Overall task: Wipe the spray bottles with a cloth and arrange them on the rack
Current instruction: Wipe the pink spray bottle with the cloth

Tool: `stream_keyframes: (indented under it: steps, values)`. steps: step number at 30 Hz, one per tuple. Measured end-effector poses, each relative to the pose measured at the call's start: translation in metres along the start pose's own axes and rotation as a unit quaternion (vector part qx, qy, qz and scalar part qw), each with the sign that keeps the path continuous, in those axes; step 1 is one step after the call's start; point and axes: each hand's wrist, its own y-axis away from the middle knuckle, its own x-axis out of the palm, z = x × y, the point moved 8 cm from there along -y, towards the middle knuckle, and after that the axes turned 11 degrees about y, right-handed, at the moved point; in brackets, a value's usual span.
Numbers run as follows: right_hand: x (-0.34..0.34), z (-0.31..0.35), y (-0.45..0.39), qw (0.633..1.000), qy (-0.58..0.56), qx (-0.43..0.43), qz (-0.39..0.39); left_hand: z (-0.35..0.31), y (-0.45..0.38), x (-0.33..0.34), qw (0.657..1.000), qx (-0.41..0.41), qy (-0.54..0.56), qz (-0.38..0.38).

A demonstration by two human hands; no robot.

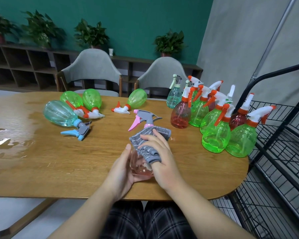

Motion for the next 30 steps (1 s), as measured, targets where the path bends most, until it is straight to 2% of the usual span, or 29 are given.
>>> stream_keyframes:
  steps: [6, 10, 12, 13, 14, 16, 17, 18, 19, 20, 23, 27, 30]
  values:
    - [-0.009, 0.001, 0.013, 0.995, -0.089, -0.041, -0.009, 0.000, 0.003, 0.007, 0.999, -0.018, 0.006, 0.029]
    - [-0.014, 0.013, 0.020, 0.989, -0.128, -0.075, 0.002, -0.002, 0.003, 0.002, 1.000, -0.005, 0.004, 0.003]
    - [-0.015, 0.006, 0.023, 0.983, -0.180, -0.025, -0.003, -0.004, 0.003, -0.003, 0.999, 0.011, 0.020, -0.030]
    - [-0.018, -0.002, 0.022, 0.969, -0.243, 0.036, -0.020, -0.003, 0.003, -0.005, 0.999, 0.013, 0.025, -0.039]
    - [-0.020, -0.015, 0.021, 0.935, -0.326, 0.131, -0.051, -0.003, 0.003, -0.006, 0.998, 0.016, 0.028, -0.044]
    - [-0.018, -0.034, 0.021, 0.822, -0.474, 0.302, -0.093, -0.005, 0.004, -0.004, 0.999, 0.017, 0.035, -0.033]
    - [-0.020, -0.036, 0.019, 0.773, -0.520, 0.348, -0.108, -0.005, 0.004, -0.003, 0.999, 0.014, 0.045, -0.026]
    - [-0.025, -0.036, 0.013, 0.736, -0.552, 0.369, -0.128, -0.006, 0.004, -0.003, 0.998, 0.014, 0.058, -0.020]
    - [-0.030, -0.037, 0.008, 0.717, -0.563, 0.385, -0.146, -0.006, 0.004, -0.003, 0.997, 0.014, 0.068, -0.015]
    - [-0.034, -0.036, 0.003, 0.713, -0.560, 0.392, -0.159, -0.007, 0.004, -0.002, 0.997, 0.014, 0.071, -0.007]
    - [-0.033, -0.032, -0.006, 0.755, -0.511, 0.377, -0.161, -0.006, 0.005, 0.001, 0.998, 0.011, 0.056, 0.001]
    - [-0.013, -0.022, -0.015, 0.889, -0.325, 0.318, -0.062, -0.007, 0.005, 0.003, 0.999, 0.016, 0.034, 0.002]
    - [0.002, 0.004, -0.019, 0.970, -0.157, 0.183, 0.017, -0.007, 0.005, 0.001, 0.999, 0.018, 0.039, -0.010]
